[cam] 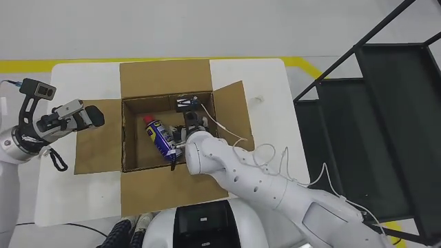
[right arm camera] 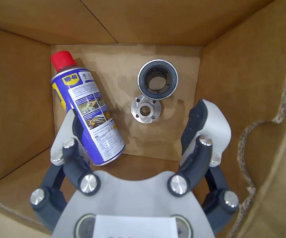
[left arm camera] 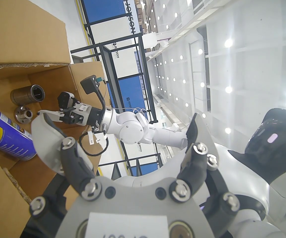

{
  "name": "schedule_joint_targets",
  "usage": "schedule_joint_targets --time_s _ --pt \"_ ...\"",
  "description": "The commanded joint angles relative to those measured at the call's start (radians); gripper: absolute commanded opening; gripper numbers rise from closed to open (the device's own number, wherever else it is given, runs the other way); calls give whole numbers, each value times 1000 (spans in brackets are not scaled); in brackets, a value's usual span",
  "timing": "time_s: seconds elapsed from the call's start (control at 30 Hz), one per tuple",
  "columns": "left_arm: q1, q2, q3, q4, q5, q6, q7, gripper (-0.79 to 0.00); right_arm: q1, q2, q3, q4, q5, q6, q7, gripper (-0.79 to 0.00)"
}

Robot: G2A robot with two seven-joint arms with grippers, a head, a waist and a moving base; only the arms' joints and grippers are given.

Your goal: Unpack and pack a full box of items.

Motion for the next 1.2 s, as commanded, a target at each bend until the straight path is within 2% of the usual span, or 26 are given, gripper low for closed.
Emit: schedule_joint_targets --time_s 0.0,0.3,0.53,1.17 --pt "0 0 0 0 0 0 0 0 -10 -6 2 20 0 -7 -33 0" --pt "0 0 0 0 0 0 0 0 -1 -52 -22 118 -28 20 -110 0" --pt "0 0 0 0 0 0 0 0 31 -90 -17 201 -1 -9 -129 0" --pt "0 0 0 0 0 0 0 0 64 -176 22 399 46 -41 -270 0"
